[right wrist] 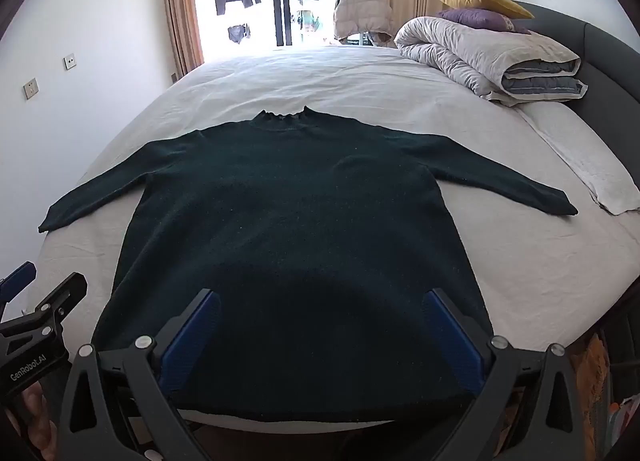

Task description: Fold small clothes

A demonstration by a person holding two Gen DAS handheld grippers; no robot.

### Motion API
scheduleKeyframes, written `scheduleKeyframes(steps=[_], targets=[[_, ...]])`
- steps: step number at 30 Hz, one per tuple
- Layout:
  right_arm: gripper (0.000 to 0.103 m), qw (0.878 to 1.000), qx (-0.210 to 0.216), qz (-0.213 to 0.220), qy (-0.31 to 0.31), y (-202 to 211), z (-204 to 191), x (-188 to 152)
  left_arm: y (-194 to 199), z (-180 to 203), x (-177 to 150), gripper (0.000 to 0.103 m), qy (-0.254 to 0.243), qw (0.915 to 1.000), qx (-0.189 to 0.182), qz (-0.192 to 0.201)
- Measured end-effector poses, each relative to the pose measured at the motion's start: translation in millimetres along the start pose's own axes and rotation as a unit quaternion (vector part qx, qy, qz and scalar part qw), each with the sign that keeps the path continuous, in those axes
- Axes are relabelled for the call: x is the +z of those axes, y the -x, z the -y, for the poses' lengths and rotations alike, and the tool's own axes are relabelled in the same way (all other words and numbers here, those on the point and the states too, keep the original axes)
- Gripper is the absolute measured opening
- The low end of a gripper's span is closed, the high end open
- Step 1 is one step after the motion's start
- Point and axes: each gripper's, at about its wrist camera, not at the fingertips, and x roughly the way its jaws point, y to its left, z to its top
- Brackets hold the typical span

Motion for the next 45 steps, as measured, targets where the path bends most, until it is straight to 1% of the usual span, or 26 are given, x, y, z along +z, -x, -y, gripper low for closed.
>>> scheduleKeyframes(steps=[8, 9, 14, 43, 45], targets=[[0.103, 1.0, -0.003, 0.003, 0.003, -6, -3, 0, -1, -3, 1, 0.103, 0.001, 1.0, 0.0, -0.002], [0.103, 1.0, -0.004, 0.004, 0.006, -1, -3, -3, 0, -3, 0, 0.103, 0.0, 1.0, -0.001, 0.0], [0.103, 1.0, -0.004, 0.004, 0.007, -4, -5, -5, -1, -8, -2, 0.103, 0.001, 1.0, -0.001, 0.001], [0.103, 1.0, -0.006, 0.002, 0.014, -1, -7, -9, -4, -11, -3, 0.103, 0.002, 1.0, -0.003, 0.0], [0.103, 1.0, -0.006, 0.002, 0.014, -1, -7, -8, -4, -7, -9, 0.103, 0.004, 1.0, -0.002, 0.0]])
